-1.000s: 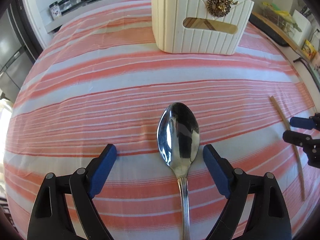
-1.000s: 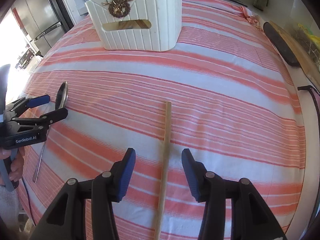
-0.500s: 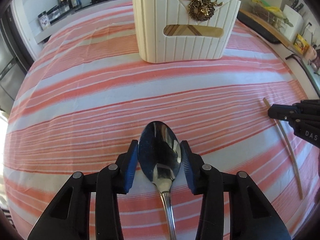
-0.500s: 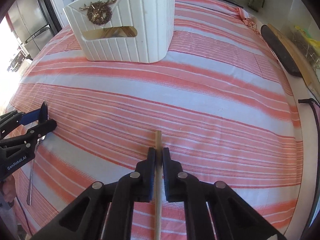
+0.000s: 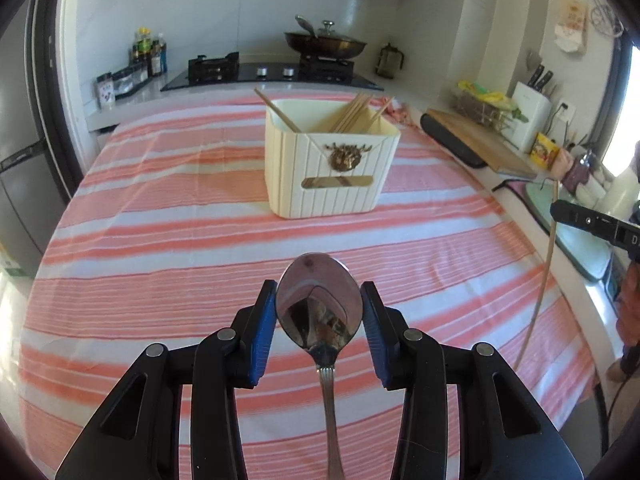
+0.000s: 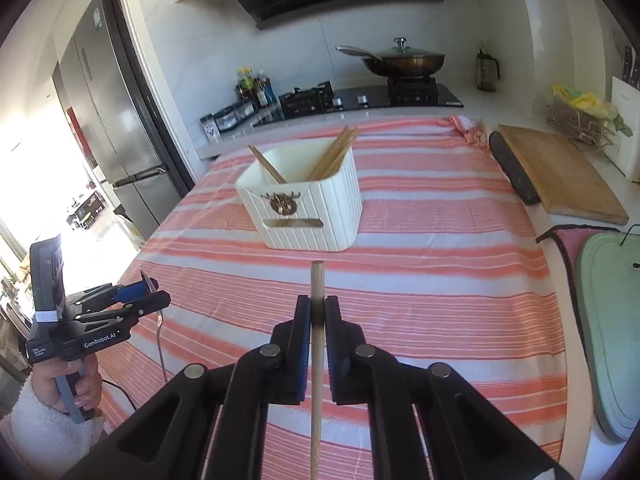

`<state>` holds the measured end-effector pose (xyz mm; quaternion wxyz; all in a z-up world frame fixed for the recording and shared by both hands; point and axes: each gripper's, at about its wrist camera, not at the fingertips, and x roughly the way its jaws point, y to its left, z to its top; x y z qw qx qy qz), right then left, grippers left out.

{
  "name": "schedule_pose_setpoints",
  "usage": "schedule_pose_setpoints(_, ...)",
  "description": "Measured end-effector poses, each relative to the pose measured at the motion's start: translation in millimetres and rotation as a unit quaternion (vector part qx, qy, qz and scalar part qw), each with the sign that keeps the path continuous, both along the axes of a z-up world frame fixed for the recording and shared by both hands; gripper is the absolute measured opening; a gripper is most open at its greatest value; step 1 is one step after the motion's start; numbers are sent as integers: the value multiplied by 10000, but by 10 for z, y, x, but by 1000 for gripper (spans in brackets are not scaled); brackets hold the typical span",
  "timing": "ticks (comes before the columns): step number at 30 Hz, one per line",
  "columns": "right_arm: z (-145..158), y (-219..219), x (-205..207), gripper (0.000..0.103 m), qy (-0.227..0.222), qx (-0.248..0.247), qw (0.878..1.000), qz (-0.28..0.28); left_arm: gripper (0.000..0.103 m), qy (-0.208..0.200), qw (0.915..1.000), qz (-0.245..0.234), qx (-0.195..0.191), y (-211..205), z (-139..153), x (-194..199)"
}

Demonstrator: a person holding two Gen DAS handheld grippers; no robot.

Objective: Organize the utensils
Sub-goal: 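Carry the spoon and chopstick over the white box and lower them in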

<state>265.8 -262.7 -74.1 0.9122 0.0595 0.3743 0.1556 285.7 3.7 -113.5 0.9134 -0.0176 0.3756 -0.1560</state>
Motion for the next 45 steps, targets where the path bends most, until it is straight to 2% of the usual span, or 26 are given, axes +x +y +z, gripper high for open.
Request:
schedule_pose_setpoints(9,416,-14,-101,7,-650,59,9979,-44,42,-266,9994,-20,-241,95,279,-22)
schedule_pose_setpoints(17,824,59,323,7,-1193,-72,9928,-99,42,-472,9975,4,-517,226,708,215)
schedule_pose_setpoints(20,1027,108,566,7,-1435,-127,9895,-112,42,-631,9956,14,-686,277,1010,400)
schedule_pose_setpoints(24,1307,197,954,7,-1821,-88,9831,-143,42,-1110,9909,185,-742,272,1465,720)
schedule_pose_setpoints(27,1450,256,1255,7,-2106,56,9773,-221,42,-1401,9859,379,-828,250,1701,1038)
schedule_pose_setpoints(30,1478,310,1535,7,-2312,248,9719,-357,42,-1593,9820,613,-814,201,1763,1373)
schedule_pose_setpoints(33,1368,381,1790,7,-2399,398,9689,-466,42,-1512,9831,738,-729,119,1632,1722)
schedule_pose_setpoints(36,1112,476,2078,7,-2223,496,9728,-417,42,-1186,9882,766,-603,36,1374,2011)
schedule_pose_setpoints(38,869,560,2271,7,-1928,506,9795,-293,42,-906,9919,754,-480,-12,1166,2183)
schedule_pose_setpoints(42,296,711,2648,7,-924,523,9943,58,42,-318,9963,712,-357,-49,736,2422)
schedule_pose_setpoints(45,-106,785,2833,11,-117,463,9985,265,43,-1,9978,615,-228,-89,503,2463)
